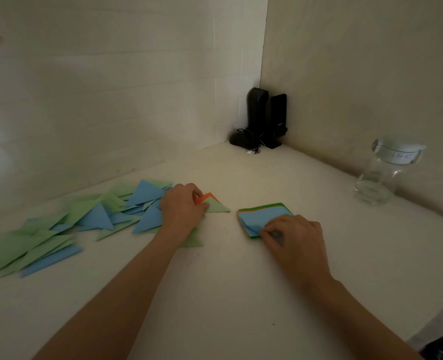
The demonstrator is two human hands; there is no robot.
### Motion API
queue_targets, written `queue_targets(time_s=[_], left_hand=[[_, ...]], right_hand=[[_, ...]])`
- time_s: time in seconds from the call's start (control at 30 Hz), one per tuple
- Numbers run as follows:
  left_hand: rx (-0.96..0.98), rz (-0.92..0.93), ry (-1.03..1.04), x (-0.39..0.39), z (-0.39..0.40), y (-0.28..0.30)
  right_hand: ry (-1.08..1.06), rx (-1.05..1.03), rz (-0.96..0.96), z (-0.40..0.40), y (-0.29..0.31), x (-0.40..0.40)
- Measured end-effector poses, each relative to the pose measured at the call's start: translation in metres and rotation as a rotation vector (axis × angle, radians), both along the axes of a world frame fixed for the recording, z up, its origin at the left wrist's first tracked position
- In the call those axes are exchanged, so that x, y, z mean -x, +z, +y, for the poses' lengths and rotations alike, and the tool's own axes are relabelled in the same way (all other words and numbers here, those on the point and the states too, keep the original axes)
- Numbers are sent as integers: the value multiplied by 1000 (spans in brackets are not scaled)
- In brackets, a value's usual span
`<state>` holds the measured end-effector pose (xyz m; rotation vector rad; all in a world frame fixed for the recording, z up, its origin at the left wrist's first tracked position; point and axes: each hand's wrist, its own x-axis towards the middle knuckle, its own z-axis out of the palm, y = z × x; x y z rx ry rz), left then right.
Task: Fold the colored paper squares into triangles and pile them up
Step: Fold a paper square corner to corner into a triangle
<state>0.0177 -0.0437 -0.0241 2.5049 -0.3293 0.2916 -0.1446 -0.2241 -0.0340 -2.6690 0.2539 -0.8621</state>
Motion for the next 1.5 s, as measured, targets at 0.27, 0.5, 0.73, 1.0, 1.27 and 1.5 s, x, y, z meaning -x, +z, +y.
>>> queue_targets(time_s=[0.27, 0.5, 0.73, 1.0, 1.27, 1.5], left_hand=[[220, -242, -279, 42, 10, 2], [214, -220, -535, 99, 26, -4], [201, -213, -664, 114, 54, 2], [192, -52, -610, 113, 67, -15], [229, 76, -549, 109, 63, -12], [227, 148, -571, 105, 66, -13]], right_hand=[[53, -299, 85, 0, 18, 12], [76, -296, -155, 15, 34, 25], [331, 8, -39, 59, 12, 38], [371, -204, 75, 61, -7, 35], [270, -355, 217, 60, 0, 28], [252, -462, 404, 54, 9, 23]])
